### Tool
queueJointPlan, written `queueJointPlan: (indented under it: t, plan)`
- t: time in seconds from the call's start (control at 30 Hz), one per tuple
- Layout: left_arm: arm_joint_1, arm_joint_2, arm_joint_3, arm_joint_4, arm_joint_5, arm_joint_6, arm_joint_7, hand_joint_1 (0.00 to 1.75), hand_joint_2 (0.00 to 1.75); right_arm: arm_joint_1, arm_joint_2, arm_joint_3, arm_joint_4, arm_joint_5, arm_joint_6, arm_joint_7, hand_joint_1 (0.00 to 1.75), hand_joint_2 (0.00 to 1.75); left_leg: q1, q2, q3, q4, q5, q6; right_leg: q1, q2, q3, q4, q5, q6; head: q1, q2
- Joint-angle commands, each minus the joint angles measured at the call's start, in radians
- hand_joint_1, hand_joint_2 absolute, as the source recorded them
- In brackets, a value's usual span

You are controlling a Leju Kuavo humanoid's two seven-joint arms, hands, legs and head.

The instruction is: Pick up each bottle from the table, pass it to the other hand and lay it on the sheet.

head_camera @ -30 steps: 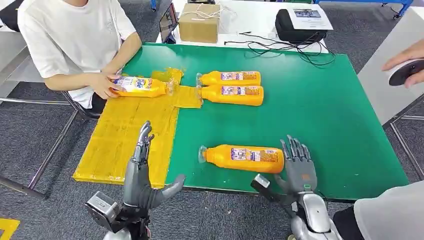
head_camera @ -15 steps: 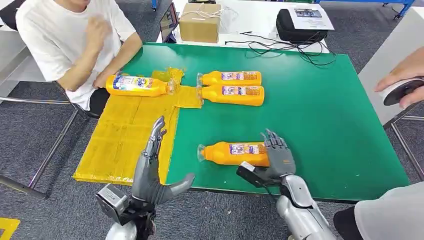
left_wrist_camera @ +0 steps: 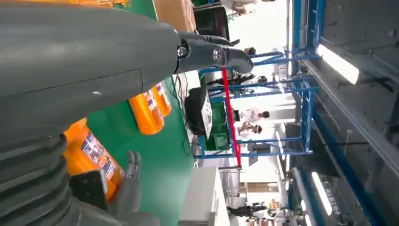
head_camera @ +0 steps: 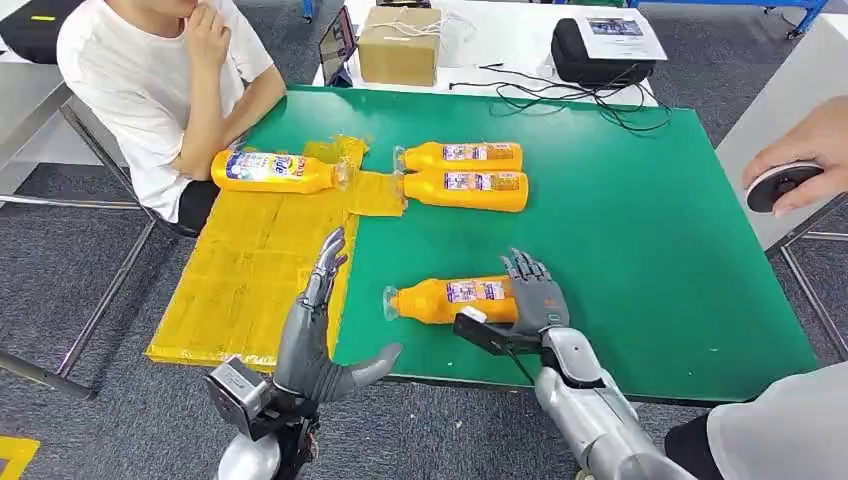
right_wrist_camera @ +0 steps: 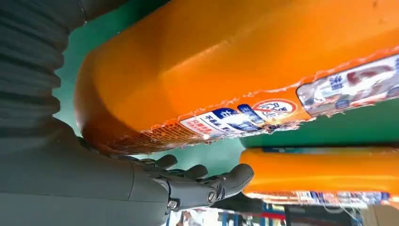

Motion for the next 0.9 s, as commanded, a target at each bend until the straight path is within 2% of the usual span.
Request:
queueJointPlan:
  t: [0.03, 0.07, 0.17, 0.2, 0.23, 0.27, 0.33, 0.37, 0.4, 0.47, 0.53, 0.57, 0.63, 0.77, 0.8, 0.83, 0.9]
  plan:
    - [-0.032, 0.017, -0.022, 0.067, -0.024, 0.006, 0.015, 0.0, 1.75, -0.07, 0.018, 0.048, 0.169, -0.001, 0.106, 0.093, 0.0, 1.75, 0.001, -0.002, 0.004, -0.001, -0.001, -0.002, 0.001, 0.001, 0.004, -0.001, -0.001, -0.002, 0.0, 0.0]
    - [-0.031, 0.016, -0.023, 0.07, -0.026, 0.003, 0.02, 0.0, 1.75, -0.079, 0.021, 0.05, 0.182, -0.003, 0.146, 0.114, 0.0, 1.75, 0.001, -0.001, 0.003, -0.001, 0.0, -0.002, 0.001, 0.001, 0.004, -0.001, -0.001, -0.002, 0.0, 0.0]
    - [-0.032, 0.014, -0.023, 0.074, -0.025, 0.0, 0.023, 0.0, 1.75, -0.084, 0.022, 0.05, 0.187, -0.006, 0.158, 0.12, 0.0, 1.75, 0.001, 0.0, 0.006, -0.001, -0.001, -0.002, 0.001, 0.002, 0.005, -0.001, 0.0, -0.002, 0.0, 0.0]
    - [-0.033, 0.013, -0.022, 0.077, -0.023, -0.004, 0.027, 0.0, 1.75, -0.088, 0.024, 0.046, 0.196, -0.013, 0.175, 0.129, 1.01, 1.75, 0.002, 0.0, 0.007, -0.001, -0.001, -0.002, 0.002, 0.003, 0.007, -0.002, 0.0, -0.003, 0.0, 0.0]
    - [-0.034, 0.013, -0.022, 0.078, -0.023, -0.005, 0.028, 0.0, 1.75, -0.088, 0.023, 0.047, 0.198, -0.013, 0.179, 0.129, 1.52, 1.75, 0.001, 0.001, 0.008, -0.001, -0.001, -0.002, 0.001, 0.002, 0.007, -0.001, 0.0, -0.002, 0.0, 0.0]
    - [-0.036, 0.011, -0.021, 0.083, -0.023, -0.005, 0.03, 0.0, 1.75, -0.09, 0.023, 0.045, 0.205, -0.017, 0.19, 0.136, 1.75, 1.75, 0.002, 0.0, 0.009, -0.001, -0.001, -0.002, 0.001, 0.002, 0.007, -0.001, 0.0, -0.003, 0.0, 0.0]
    - [-0.043, 0.009, -0.018, 0.094, -0.018, -0.016, 0.041, 0.0, 1.75, -0.088, 0.022, 0.029, 0.208, -0.048, 0.216, 0.122, 1.75, 1.75, 0.002, 0.001, 0.01, -0.001, 0.0, -0.002, 0.001, 0.002, 0.008, -0.002, 0.0, -0.003, 0.0, 0.0]
    - [-0.049, 0.01, -0.02, 0.101, -0.012, -0.025, 0.039, 0.0, 1.75, -0.076, 0.014, 0.008, 0.197, -0.095, 0.222, 0.045, 1.75, 1.75, 0.002, 0.001, 0.01, -0.001, 0.0, -0.002, 0.001, 0.002, 0.009, -0.002, 0.001, -0.003, 0.0, 0.0]
    - [-0.054, 0.012, -0.023, 0.106, -0.004, -0.034, 0.036, 0.0, 1.75, -0.053, 0.024, -0.076, 0.177, -0.214, 0.245, -0.072, 1.75, 1.75, 0.001, 0.001, 0.01, -0.001, 0.0, -0.002, 0.001, 0.001, 0.009, -0.002, 0.001, -0.003, 0.0, 0.0]
    - [-0.055, 0.011, -0.025, 0.111, -0.003, -0.035, 0.036, 0.0, 1.75, -0.036, 0.014, -0.077, 0.177, -0.221, 0.24, -0.088, 1.75, 1.75, 0.002, -0.003, 0.012, -0.002, 0.001, -0.001, 0.001, -0.002, 0.011, -0.003, 0.001, -0.004, 0.0, 0.0]
    - [-0.056, 0.01, -0.026, 0.113, -0.003, -0.035, 0.036, 0.0, 1.75, -0.033, 0.013, -0.076, 0.175, -0.222, 0.239, -0.09, 1.75, 1.75, 0.002, -0.004, 0.014, -0.001, 0.0, -0.002, 0.002, -0.002, 0.004, -0.002, 0.0, -0.004, 0.0, 0.0]
    - [-0.056, 0.01, -0.026, 0.113, -0.003, -0.035, 0.036, 0.0, 1.75, -0.033, 0.013, -0.076, 0.175, -0.222, 0.239, -0.09, 1.75, 1.75, 0.002, 0.0, 0.015, -0.002, 0.0, -0.002, 0.001, 0.001, 0.004, -0.003, 0.0, -0.003, 0.001, 0.0]
    - [-0.056, 0.01, -0.026, 0.113, -0.003, -0.035, 0.035, 0.0, 1.75, -0.035, 0.016, -0.075, 0.175, -0.222, 0.241, -0.089, 1.75, 1.75, 0.002, 0.002, 0.015, -0.003, -0.001, -0.003, 0.001, 0.003, 0.013, -0.004, 0.003, -0.004, 0.0, 0.0]
    - [-0.056, 0.011, -0.026, 0.112, -0.003, -0.035, 0.035, 0.0, 1.75, -0.036, 0.016, -0.075, 0.174, -0.222, 0.241, -0.089, 1.75, 1.75, 0.002, 0.002, 0.016, -0.002, -0.001, -0.003, 0.002, 0.002, 0.014, -0.003, 0.002, -0.004, 0.0, 0.0]
    - [-0.061, 0.02, -0.042, 0.115, -0.004, -0.043, 0.021, 0.0, 1.75, -0.011, 0.023, -0.158, 0.15, -0.363, 0.314, -0.205, 1.75, 1.75, 0.002, 0.004, 0.016, -0.001, -0.001, -0.002, 0.002, 0.004, 0.014, -0.003, 0.002, -0.003, 0.0, 0.0]
    - [-0.064, 0.027, -0.054, 0.119, -0.009, -0.05, 0.005, 0.0, 1.75, 0.012, 0.012, -0.162, 0.13, -0.396, 0.323, -0.246, 1.75, 1.75, 0.003, 0.002, 0.016, -0.001, -0.001, -0.003, 0.002, 0.003, 0.014, -0.003, 0.002, -0.004, 0.0, 0.0]
    - [-0.056, 0.028, -0.058, 0.116, -0.007, -0.051, 0.0, 0.0, 1.75, 0.037, 0.0, -0.142, 0.106, -0.404, 0.276, -0.259, 1.75, 1.75, 0.003, 0.0, 0.016, -0.002, 0.0, -0.003, 0.003, 0.001, 0.015, -0.004, 0.002, -0.004, 0.0, 0.0]
